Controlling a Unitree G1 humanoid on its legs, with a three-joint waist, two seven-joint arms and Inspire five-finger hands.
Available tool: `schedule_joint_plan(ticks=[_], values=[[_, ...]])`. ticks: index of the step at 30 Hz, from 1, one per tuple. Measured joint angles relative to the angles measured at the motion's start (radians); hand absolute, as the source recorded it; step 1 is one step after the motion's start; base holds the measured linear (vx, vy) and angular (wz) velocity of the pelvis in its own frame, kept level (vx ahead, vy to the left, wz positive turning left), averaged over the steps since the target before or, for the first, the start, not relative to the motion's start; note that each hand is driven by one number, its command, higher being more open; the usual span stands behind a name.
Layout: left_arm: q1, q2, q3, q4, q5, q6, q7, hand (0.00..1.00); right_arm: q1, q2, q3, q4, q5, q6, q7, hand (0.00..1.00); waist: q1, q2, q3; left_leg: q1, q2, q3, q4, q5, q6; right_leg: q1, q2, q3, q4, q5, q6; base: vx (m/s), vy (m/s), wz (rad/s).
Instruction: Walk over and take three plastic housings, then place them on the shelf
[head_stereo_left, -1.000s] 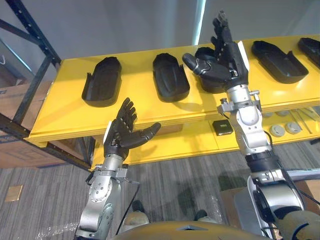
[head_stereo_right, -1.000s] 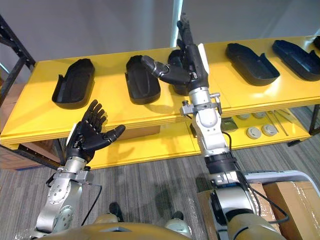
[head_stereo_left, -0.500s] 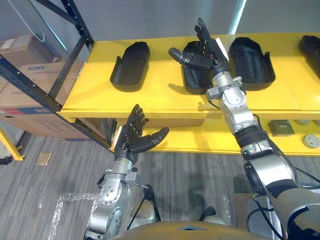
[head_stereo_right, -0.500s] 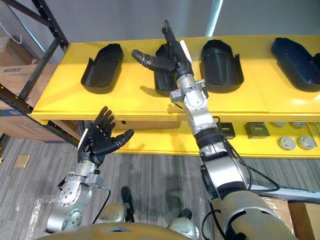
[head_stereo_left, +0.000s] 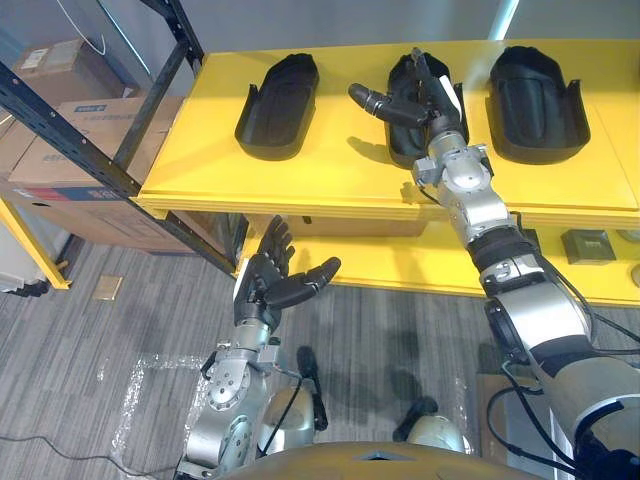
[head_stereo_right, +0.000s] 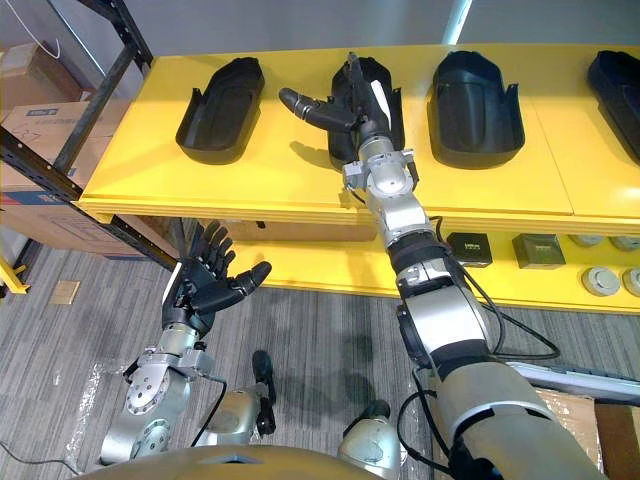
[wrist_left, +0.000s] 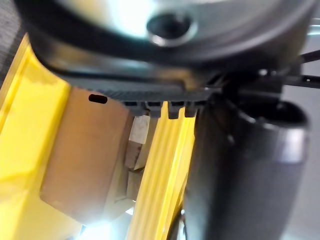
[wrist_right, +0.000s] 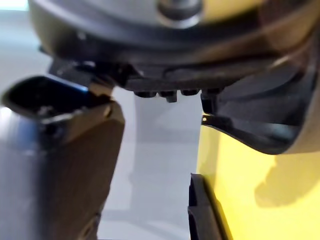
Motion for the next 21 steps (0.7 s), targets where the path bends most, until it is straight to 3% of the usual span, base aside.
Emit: schedule_joint_plan(ticks=[4,8,21], values=[[-0.009,0.0,-0.004,0.01,0.0,-0.001,0.013,1.0,-0.013,0.0,0.004,0.043,0.0,0.025,0.0,1.0,0.008,0.001,0.001,-0.002,0.0,0.001,0.0,0.0,-0.001,-0.013,-0.009,0.005,0.03,-0.013,-0.006,0.0,-0.004,-0.02],[-0.035,0.001,-0.039,0.076,0.0,0.0,0.017,1.0,-0.069,0.0,0.004,0.072,0.0,0.034,0.005,1.0,0.01,0.019,0.013,-0.002,0.002,0.0,0.0,0.0,-0.001,-0.025,-0.021,0.007,0.063,-0.026,-0.002,0.0,0.0,0.0],[-0.047,0.001,-0.057,0.079,0.0,0.0,0.042,1.0,-0.119,0.002,0.056,0.126,0.0,0.047,0.049,1.0,0.033,0.023,0.026,0.0,0.004,0.003,0.0,0.004,-0.003,-0.047,-0.035,0.014,0.129,-0.071,-0.008,0.01,-0.017,0.0]])
